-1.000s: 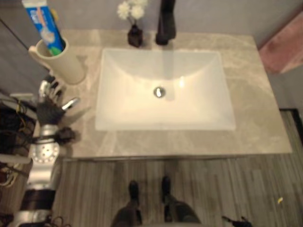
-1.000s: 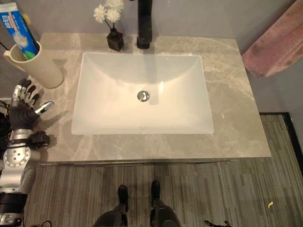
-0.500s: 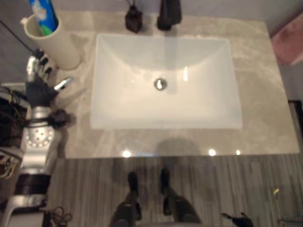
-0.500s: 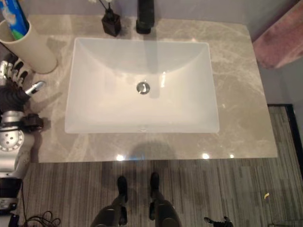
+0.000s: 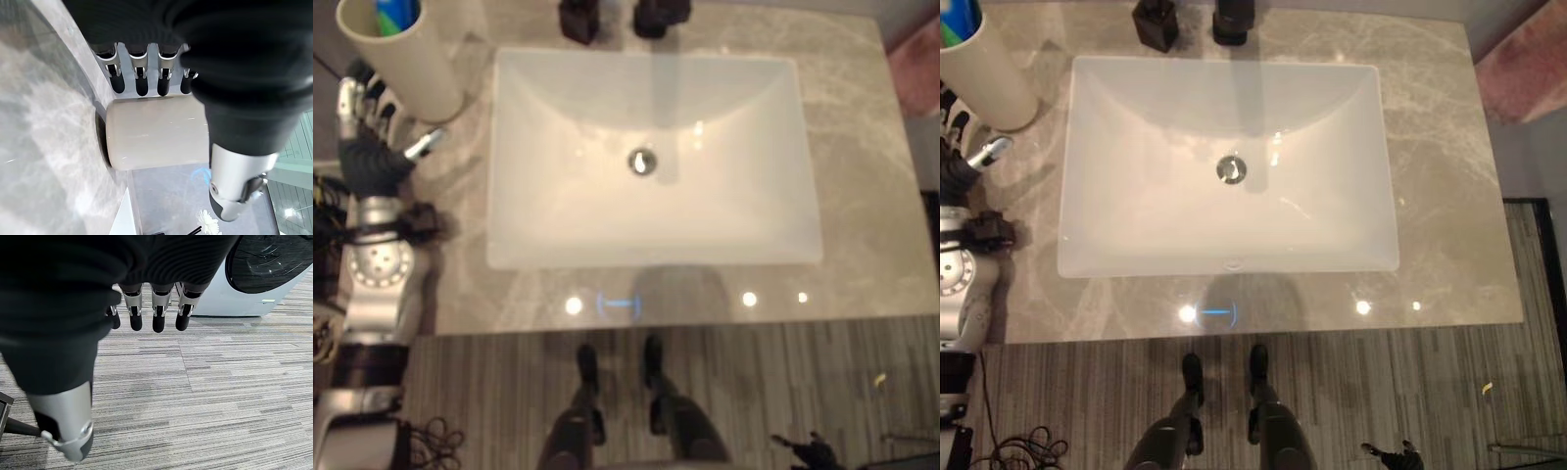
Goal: Put brush and paste in cup on sink, flatten towel.
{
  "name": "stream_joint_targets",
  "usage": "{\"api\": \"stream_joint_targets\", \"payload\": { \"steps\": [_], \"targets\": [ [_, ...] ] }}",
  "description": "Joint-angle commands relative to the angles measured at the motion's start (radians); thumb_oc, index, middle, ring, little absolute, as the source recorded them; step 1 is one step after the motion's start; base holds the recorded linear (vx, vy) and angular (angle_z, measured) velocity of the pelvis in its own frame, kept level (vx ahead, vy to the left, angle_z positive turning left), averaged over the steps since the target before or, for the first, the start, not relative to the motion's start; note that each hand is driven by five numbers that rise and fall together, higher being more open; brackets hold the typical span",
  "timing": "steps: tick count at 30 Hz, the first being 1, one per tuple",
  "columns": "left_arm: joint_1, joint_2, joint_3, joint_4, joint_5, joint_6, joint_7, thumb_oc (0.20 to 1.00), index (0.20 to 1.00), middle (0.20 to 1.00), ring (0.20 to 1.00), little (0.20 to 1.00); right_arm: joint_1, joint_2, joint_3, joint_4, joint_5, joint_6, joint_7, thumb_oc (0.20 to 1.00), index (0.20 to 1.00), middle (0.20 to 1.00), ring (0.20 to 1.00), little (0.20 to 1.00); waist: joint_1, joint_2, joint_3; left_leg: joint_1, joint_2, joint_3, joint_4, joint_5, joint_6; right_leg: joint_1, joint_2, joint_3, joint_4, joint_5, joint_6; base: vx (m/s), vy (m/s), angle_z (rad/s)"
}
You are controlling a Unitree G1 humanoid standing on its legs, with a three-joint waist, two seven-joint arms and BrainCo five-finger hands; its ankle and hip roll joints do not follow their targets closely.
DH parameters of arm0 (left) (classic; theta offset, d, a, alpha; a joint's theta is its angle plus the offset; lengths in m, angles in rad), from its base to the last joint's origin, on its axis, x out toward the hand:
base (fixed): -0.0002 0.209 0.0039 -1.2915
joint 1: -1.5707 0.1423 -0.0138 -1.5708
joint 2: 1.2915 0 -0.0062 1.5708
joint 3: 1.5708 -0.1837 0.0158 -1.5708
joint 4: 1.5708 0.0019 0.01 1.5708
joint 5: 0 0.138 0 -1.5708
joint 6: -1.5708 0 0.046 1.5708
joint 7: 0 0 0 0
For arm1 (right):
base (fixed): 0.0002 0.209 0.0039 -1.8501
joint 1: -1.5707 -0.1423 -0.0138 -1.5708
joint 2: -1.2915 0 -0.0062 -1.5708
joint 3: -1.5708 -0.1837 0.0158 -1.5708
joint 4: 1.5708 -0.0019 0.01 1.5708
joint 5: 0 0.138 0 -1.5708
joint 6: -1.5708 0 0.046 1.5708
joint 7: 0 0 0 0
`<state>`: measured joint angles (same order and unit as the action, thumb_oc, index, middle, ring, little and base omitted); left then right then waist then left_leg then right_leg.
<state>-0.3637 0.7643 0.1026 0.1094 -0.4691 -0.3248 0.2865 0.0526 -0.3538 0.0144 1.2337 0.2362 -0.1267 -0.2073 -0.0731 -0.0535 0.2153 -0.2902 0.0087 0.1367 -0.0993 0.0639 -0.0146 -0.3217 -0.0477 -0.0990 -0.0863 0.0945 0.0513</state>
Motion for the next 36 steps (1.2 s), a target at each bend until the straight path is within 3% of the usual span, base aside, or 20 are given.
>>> {"api": "stream_joint_targets", "payload": {
  "steps": [1, 4, 6, 22, 36],
  "targets": [
    [0.061, -0.023, -0.002, 0.042, 0.036, -0.017, 0.011, 1.000, 1.000, 1.000, 1.000, 1.000, 0.015, -0.040, 0.046, 0.014, -0.004, 0.003, -0.020, 1.000, 1.000, 1.000, 1.000, 1.000, -0.027, -0.007, -0.032, 0.021, 0.028, 0.021, 0.012, -0.085, 0.002, 0.006, -0.015, 0.033, -0.001, -0.074, 0.044, -0.01, -0.016, -0.08],
    [0.117, -0.042, 0.022, 0.015, 0.046, 0.000, -0.010, 1.000, 1.000, 1.000, 1.000, 1.000, 0.013, -0.048, 0.042, 0.015, -0.014, 0.009, -0.014, 1.000, 1.000, 1.000, 1.000, 1.000, -0.019, -0.012, -0.041, 0.043, 0.031, 0.018, 0.012, -0.089, 0.001, 0.030, -0.013, 0.028, -0.001, -0.084, 0.038, -0.01, -0.012, -0.03],
    [0.132, -0.054, 0.030, 0.013, 0.044, 0.005, -0.013, 0.200, 0.200, 0.200, 0.200, 0.200, 0.010, -0.052, 0.039, 0.014, -0.015, 0.010, -0.014, 1.000, 1.000, 1.000, 1.000, 1.000, -0.018, -0.015, -0.043, 0.051, 0.032, 0.014, 0.012, -0.090, 0.000, 0.039, -0.011, 0.027, -0.001, -0.086, 0.036, -0.04, -0.011, -0.01],
    [0.204, -0.082, 0.065, -0.032, 0.063, 0.030, -0.047, 0.200, 0.200, 0.200, 0.200, 0.200, 0.017, -0.047, 0.020, 0.043, -0.022, 0.018, 0.005, 1.000, 1.000, 1.000, 1.000, 1.000, -0.008, -0.063, -0.060, 0.081, 0.047, 0.016, 0.012, -0.093, 0.000, 0.069, 0.003, 0.023, -0.001, -0.090, 0.029, -0.05, -0.008, 0.01],
    [0.180, -0.072, 0.025, -0.024, -0.004, 0.023, -0.090, 0.200, 0.200, 0.200, 0.200, 0.200, 0.020, -0.042, 0.021, 0.055, -0.017, 0.018, 0.011, 1.000, 1.000, 1.000, 1.000, 1.000, -0.014, -0.058, -0.088, 0.102, 0.049, 0.034, 0.012, -0.094, 0.001, 0.079, 0.007, 0.040, -0.001, -0.089, 0.029, -0.01, -0.005, -0.03]
  ]
}}
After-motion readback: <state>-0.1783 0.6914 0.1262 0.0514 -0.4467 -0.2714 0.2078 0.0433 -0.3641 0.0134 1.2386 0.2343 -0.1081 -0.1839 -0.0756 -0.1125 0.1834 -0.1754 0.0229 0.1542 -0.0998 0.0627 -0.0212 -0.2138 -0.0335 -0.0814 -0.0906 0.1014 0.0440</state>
